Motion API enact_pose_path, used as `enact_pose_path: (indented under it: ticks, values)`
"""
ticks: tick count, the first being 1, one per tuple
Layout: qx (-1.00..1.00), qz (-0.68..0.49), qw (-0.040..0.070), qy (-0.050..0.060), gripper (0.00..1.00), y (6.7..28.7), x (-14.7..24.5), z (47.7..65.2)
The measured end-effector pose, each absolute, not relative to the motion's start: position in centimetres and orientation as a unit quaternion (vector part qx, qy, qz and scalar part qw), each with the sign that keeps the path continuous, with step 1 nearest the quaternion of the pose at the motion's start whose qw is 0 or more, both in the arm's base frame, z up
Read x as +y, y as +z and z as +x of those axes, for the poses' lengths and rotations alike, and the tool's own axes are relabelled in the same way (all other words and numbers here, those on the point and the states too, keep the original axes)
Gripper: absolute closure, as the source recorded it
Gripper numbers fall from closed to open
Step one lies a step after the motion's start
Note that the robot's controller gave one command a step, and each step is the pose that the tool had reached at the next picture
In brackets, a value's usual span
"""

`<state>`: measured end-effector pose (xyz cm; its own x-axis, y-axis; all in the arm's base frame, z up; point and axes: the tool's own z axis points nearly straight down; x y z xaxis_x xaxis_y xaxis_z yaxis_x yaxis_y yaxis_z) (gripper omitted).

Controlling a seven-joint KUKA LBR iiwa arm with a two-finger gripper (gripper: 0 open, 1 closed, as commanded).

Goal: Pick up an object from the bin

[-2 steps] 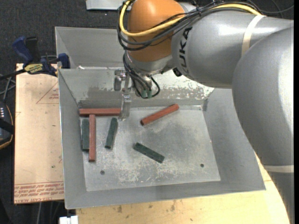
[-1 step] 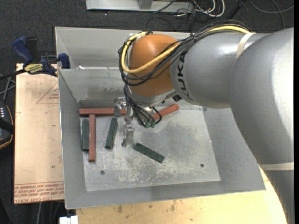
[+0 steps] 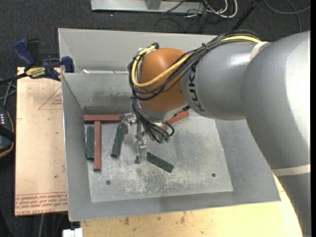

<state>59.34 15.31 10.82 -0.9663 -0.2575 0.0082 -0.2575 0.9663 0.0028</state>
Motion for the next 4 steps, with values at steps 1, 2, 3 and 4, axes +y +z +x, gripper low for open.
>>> enact_pose_path:
  ticks: [1,2,3,4]
  values:
    - [-0.967,0.253,-0.002,0.000,0.00,8.2,14.4,60.8]
    - [-0.959,0.283,-0.001,0.001,0.00,8.2,19.0,63.1]
    - [-0.868,0.496,-0.003,0.000,1.00,7.2,16.1,64.0]
    - [-0.868,0.496,-0.003,-0.001,1.00,7.2,16.2,64.0]
